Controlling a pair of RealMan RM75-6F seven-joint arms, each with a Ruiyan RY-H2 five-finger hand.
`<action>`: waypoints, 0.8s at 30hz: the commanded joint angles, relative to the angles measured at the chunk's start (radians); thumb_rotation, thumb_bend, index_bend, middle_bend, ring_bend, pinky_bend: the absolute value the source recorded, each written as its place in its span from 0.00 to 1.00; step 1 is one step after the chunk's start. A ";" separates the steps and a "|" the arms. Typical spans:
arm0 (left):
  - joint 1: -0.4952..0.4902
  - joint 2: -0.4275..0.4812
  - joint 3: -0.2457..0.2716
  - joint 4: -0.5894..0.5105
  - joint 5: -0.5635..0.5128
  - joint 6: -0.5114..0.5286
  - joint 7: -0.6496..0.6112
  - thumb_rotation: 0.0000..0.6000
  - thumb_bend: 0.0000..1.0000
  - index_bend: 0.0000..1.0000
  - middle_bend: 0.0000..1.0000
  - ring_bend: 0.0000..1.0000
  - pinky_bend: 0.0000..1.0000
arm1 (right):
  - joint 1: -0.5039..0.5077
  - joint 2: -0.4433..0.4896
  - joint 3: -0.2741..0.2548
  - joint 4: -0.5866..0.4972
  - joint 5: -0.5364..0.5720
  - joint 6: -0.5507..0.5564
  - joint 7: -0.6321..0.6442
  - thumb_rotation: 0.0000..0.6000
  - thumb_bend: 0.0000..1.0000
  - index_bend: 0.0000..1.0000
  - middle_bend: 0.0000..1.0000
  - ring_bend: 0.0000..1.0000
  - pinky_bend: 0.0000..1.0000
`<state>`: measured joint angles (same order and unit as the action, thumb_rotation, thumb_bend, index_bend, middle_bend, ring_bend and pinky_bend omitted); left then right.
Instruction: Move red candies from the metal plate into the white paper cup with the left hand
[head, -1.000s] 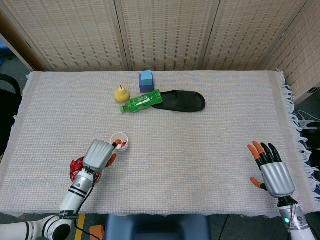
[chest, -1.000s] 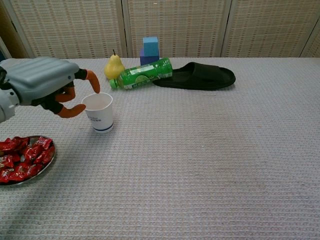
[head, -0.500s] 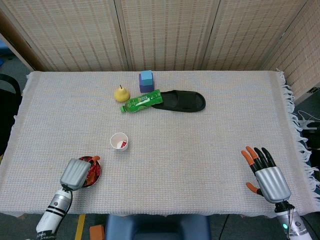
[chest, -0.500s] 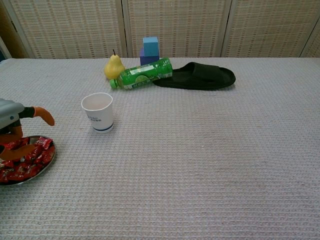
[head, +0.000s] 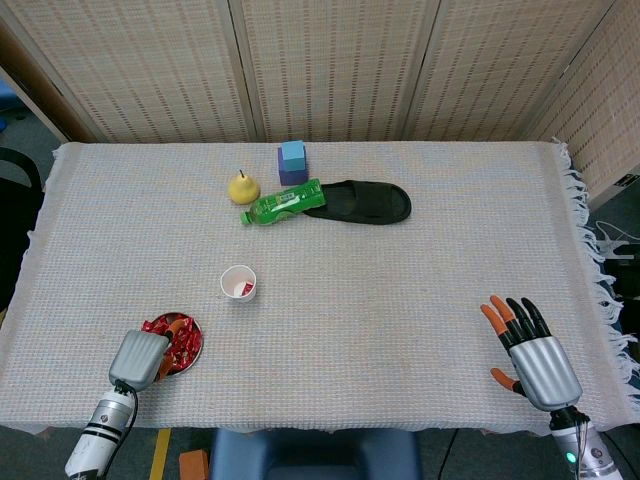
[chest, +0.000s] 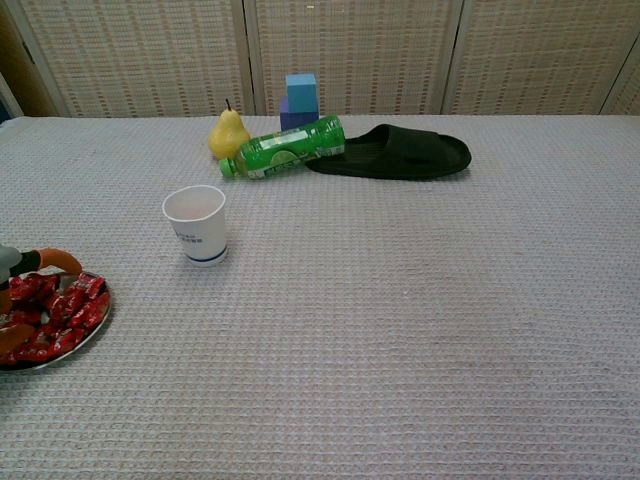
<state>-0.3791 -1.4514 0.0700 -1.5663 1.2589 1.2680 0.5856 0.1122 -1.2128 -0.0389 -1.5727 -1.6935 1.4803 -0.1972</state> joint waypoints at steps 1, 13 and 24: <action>0.003 -0.017 -0.009 0.027 0.003 -0.006 -0.005 1.00 0.39 0.21 1.00 1.00 1.00 | -0.001 0.000 0.001 0.001 0.001 0.000 -0.001 1.00 0.06 0.00 0.00 0.00 0.00; 0.005 -0.066 -0.026 0.086 0.027 -0.035 -0.034 1.00 0.39 0.29 1.00 1.00 1.00 | 0.000 0.002 0.003 -0.004 0.009 -0.011 -0.006 1.00 0.06 0.00 0.00 0.00 0.00; 0.011 -0.094 -0.048 0.130 0.041 -0.031 -0.039 1.00 0.39 0.37 1.00 1.00 1.00 | -0.003 0.010 -0.001 -0.013 0.008 -0.013 -0.010 1.00 0.06 0.00 0.00 0.00 0.00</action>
<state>-0.3693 -1.5429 0.0240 -1.4398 1.2987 1.2357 0.5491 0.1093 -1.2028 -0.0396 -1.5855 -1.6861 1.4675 -0.2067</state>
